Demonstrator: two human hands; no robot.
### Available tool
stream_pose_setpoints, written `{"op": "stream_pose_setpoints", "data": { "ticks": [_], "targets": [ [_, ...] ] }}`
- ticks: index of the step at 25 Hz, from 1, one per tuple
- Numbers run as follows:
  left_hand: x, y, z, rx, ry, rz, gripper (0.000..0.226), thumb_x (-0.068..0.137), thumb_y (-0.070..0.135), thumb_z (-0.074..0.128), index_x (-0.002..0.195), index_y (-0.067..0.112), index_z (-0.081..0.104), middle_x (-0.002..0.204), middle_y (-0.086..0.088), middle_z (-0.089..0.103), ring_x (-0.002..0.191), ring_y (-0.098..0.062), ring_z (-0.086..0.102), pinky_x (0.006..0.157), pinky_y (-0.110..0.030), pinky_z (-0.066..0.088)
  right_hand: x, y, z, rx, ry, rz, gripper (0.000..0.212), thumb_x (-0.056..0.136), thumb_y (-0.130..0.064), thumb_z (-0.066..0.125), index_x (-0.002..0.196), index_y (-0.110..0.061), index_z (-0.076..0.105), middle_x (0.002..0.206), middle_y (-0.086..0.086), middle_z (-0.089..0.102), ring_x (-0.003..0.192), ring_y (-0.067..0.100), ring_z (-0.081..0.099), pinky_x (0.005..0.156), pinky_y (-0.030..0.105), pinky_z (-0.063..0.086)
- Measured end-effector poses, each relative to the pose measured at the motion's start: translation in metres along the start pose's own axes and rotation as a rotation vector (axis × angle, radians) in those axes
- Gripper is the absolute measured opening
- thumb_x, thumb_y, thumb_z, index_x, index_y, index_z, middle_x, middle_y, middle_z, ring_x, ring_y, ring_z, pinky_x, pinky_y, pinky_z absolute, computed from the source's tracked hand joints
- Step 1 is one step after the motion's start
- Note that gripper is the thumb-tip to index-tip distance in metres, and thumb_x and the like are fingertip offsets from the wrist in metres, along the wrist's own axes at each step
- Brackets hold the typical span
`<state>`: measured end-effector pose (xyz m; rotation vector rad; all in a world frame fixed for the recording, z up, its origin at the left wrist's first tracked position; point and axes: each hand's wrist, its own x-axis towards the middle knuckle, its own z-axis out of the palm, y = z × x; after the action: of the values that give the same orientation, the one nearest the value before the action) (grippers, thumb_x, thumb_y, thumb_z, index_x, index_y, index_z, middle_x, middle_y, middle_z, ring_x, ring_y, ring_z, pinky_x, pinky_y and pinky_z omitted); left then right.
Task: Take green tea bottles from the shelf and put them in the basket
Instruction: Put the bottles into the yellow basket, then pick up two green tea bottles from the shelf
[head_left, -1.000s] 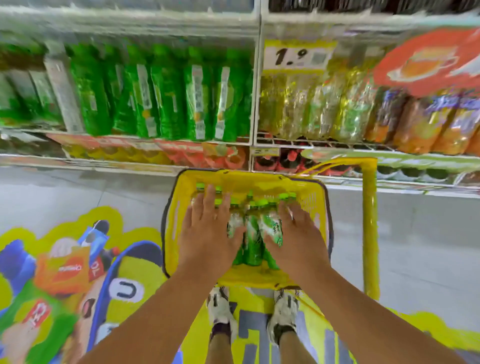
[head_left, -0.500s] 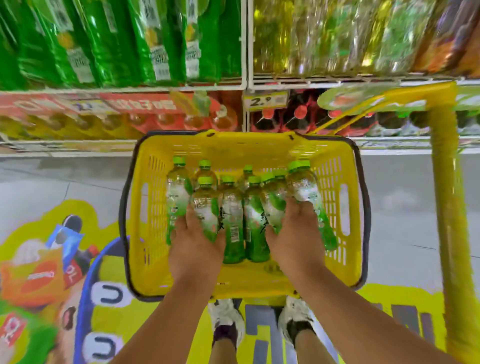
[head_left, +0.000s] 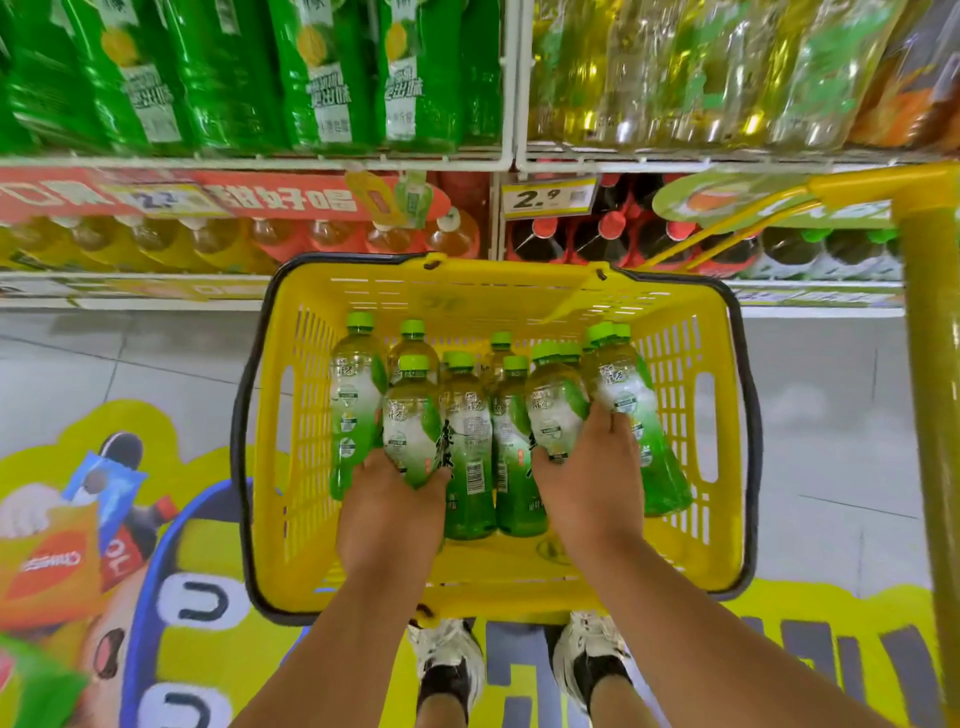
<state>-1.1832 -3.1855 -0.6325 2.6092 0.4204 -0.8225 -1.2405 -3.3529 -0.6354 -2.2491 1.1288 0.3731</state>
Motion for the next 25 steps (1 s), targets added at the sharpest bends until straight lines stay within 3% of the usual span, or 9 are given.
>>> {"op": "stream_pose_setpoints", "data": {
  "ticks": [4, 8, 12, 15, 17, 21, 25],
  "targets": [
    [-0.012, 0.009, -0.023, -0.135, -0.036, 0.010, 0.030, 0.085, 0.046, 0.075, 0.092, 0.023, 0.058, 0.080, 0.006, 0.064, 0.068, -0.013, 0.061, 0.049, -0.025, 0.037, -0.004, 0.000, -0.018, 0.105, -0.059, -0.037, 0.091, 0.087, -0.040, 0.076, 0.158, -0.009, 0.028, 0.138, 0.008, 0.048, 0.131, 0.027, 0.047, 0.100, 0.036, 0.047],
    [-0.034, 0.034, -0.060, -0.224, -0.021, 0.066, 0.026, 0.084, 0.046, 0.075, 0.092, 0.026, 0.060, 0.078, 0.010, 0.065, 0.066, -0.011, 0.063, 0.048, -0.024, 0.037, -0.018, -0.017, -0.054, 0.259, -0.058, -0.077, 0.060, 0.082, -0.043, 0.078, 0.133, -0.020, 0.055, 0.114, -0.002, 0.057, 0.108, 0.020, 0.060, 0.084, 0.031, 0.050],
    [-0.061, 0.065, -0.106, -0.304, 0.001, 0.150, 0.026, 0.083, 0.050, 0.075, 0.092, 0.030, 0.061, 0.080, 0.011, 0.067, 0.068, -0.008, 0.064, 0.053, -0.027, 0.046, -0.037, -0.042, -0.106, 0.402, -0.078, -0.069, 0.037, 0.082, -0.034, 0.082, 0.111, -0.032, 0.059, 0.094, -0.018, 0.060, 0.081, -0.012, 0.060, 0.059, 0.006, 0.043],
    [-0.091, 0.091, -0.154, -0.339, 0.017, 0.216, 0.024, 0.082, 0.049, 0.076, 0.091, 0.033, 0.061, 0.083, 0.016, 0.064, 0.070, 0.005, 0.056, 0.054, -0.021, 0.043, -0.056, -0.063, -0.155, 0.510, -0.082, -0.078, 0.035, 0.081, -0.030, 0.084, 0.108, -0.036, 0.062, 0.099, -0.019, 0.063, 0.082, -0.024, 0.055, 0.060, 0.001, 0.043],
    [-0.115, 0.107, -0.188, -0.346, 0.029, 0.269, 0.028, 0.081, 0.051, 0.077, 0.097, 0.032, 0.064, 0.086, 0.017, 0.067, 0.074, 0.007, 0.057, 0.056, -0.017, 0.040, -0.072, -0.078, -0.192, 0.574, -0.076, -0.081, 0.038, 0.079, -0.032, 0.085, 0.112, -0.037, 0.066, 0.105, -0.015, 0.067, 0.086, -0.018, 0.059, 0.064, 0.003, 0.045],
    [-0.168, 0.144, -0.265, -0.366, 0.050, 0.342, 0.037, 0.078, 0.058, 0.076, 0.104, 0.036, 0.062, 0.093, 0.017, 0.069, 0.084, -0.008, 0.065, 0.068, -0.030, 0.047, -0.108, -0.106, -0.274, 0.680, -0.039, -0.105, 0.043, 0.076, -0.040, 0.086, 0.115, -0.043, 0.067, 0.105, -0.018, 0.074, 0.096, 0.001, 0.070, 0.082, 0.024, 0.056],
    [-0.225, 0.185, -0.336, -0.428, 0.083, 0.432, 0.040, 0.080, 0.054, 0.077, 0.109, 0.028, 0.066, 0.094, 0.015, 0.068, 0.086, -0.010, 0.063, 0.075, -0.031, 0.048, -0.144, -0.140, -0.355, 0.722, 0.005, -0.135, 0.085, 0.060, -0.065, 0.085, 0.134, -0.032, 0.060, 0.120, -0.012, 0.072, 0.109, 0.012, 0.069, 0.095, 0.042, 0.058]
  ]
}}
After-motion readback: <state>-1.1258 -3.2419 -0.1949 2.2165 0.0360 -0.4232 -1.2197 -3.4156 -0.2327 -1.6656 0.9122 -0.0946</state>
